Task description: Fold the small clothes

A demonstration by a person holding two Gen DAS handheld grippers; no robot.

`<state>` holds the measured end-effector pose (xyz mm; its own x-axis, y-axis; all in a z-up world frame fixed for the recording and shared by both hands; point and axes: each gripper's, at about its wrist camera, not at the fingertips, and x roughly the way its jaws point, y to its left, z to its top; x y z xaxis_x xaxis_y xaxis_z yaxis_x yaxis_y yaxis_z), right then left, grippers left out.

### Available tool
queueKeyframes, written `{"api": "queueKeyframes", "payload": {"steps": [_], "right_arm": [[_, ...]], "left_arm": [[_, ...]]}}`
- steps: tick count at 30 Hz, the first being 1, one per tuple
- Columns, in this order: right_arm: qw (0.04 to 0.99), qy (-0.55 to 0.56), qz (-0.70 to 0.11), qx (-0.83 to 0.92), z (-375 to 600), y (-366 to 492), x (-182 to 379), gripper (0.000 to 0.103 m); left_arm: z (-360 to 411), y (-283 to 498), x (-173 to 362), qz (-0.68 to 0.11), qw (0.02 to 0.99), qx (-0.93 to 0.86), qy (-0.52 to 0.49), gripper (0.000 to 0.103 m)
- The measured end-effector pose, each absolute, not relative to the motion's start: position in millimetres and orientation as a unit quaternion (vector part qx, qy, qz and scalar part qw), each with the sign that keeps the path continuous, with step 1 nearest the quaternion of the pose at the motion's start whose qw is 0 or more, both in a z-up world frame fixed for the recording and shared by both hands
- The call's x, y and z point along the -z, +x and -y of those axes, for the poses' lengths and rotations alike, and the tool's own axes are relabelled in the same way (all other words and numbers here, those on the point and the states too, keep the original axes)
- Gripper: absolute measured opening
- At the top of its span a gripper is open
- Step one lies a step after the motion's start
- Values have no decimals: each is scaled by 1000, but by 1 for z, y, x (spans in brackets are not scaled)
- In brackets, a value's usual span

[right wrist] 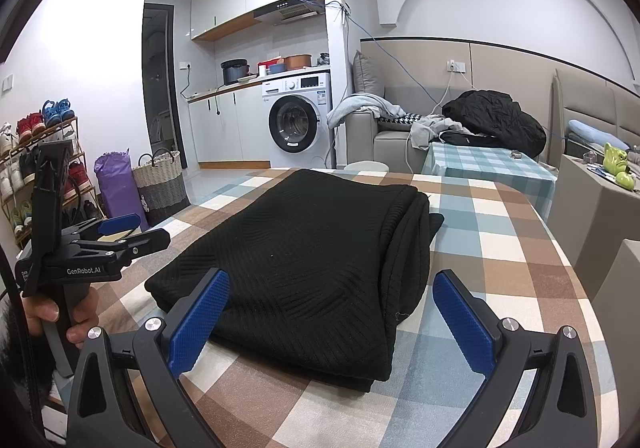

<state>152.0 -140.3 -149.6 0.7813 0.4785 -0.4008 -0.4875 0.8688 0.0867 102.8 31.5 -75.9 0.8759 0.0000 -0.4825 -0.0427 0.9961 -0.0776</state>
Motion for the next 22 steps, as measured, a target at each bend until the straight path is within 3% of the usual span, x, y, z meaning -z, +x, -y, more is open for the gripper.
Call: {"api": "queueKeyframes", "payload": {"steps": [22], "right_arm": [[944, -12, -209, -257, 140, 152, 150, 103]], "left_arm": [[-31, 105, 76, -247, 968, -11, -43, 102]]}}
